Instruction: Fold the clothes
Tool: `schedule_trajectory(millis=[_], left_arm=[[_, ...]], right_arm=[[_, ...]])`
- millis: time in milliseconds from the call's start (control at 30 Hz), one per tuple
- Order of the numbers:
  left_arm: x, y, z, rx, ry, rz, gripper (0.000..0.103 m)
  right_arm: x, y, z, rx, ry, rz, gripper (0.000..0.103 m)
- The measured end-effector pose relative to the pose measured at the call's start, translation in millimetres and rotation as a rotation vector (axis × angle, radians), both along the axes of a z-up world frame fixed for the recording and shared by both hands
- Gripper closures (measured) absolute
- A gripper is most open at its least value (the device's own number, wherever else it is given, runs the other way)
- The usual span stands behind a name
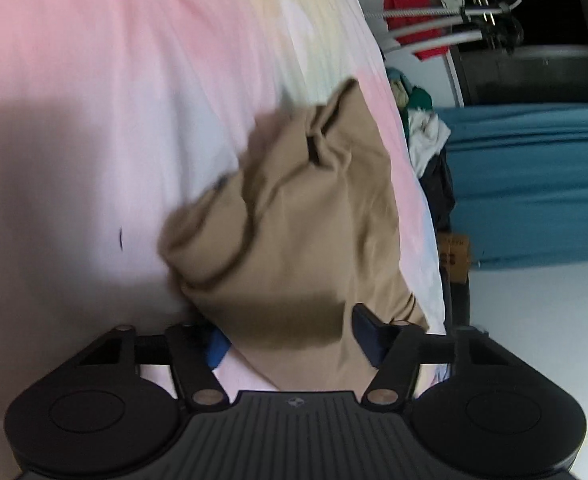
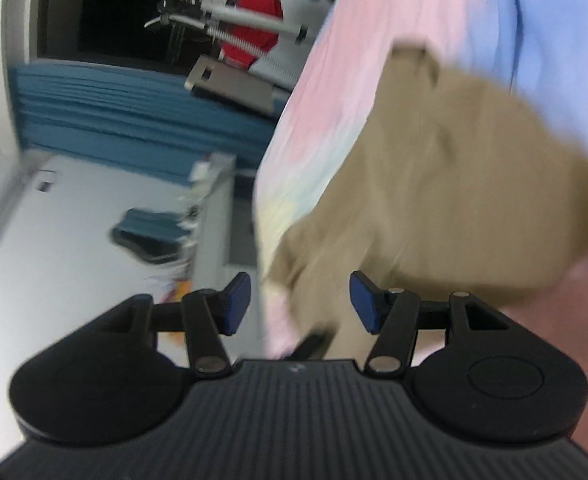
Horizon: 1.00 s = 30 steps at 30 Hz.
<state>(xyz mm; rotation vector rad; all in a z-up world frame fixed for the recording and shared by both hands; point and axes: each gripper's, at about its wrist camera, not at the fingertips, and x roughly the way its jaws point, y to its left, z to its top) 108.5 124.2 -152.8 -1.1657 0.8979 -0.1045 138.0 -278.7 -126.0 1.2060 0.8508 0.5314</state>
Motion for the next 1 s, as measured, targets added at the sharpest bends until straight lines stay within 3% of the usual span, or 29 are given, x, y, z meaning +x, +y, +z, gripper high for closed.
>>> schedule_trajectory(millis=[200, 333, 400, 467, 600, 767, 867, 1000], left_arm=[[-5.4, 1.4, 6.1, 0.001, -0.018, 0.026, 0.073], [-9.8, -2.1, 24.3, -0.004, -0.091, 0.029, 0.08], [-11.7, -3.5, 32.3, -0.002, -0.128, 0.021, 0.081], [-14.0, -1.6, 37.2, 0.0, -0.151, 0.013, 0.082], [-17.5, -3.5, 38.9, 0.035, -0.159, 0.001, 0.082], [-17.3, -7.6, 41.4, 0.057, -0.161, -0.014, 0.082], [-23.3, -2.5, 46.3, 0.055, -0.17, -0.026, 0.082], [-18.4, -11.7, 65.8, 0.011, -0.164, -0.043, 0.082]], right_arm=[[-11.4, 46.1, -32.5, 0.133, 0.151, 0.114, 0.032], [-9.8, 37.2, -54.1, 0.085, 0.232, -0.008, 0.031], [-8.9, 25.2, -61.3, 0.114, 0.249, -0.091, 0.031], [-8.8, 10.1, -60.8, 0.123, 0.232, -0.189, 0.031], [-12.5, -10.4, -55.5, 0.038, 0.215, -0.345, 0.032], [-8.1, -23.1, -46.1, -0.025, 0.202, -0.393, 0.065], [-11.2, -23.1, -30.6, -0.047, 0.163, -0.408, 0.072], [-18.5, -33.5, -11.7, -0.001, 0.127, -0.431, 0.073]])
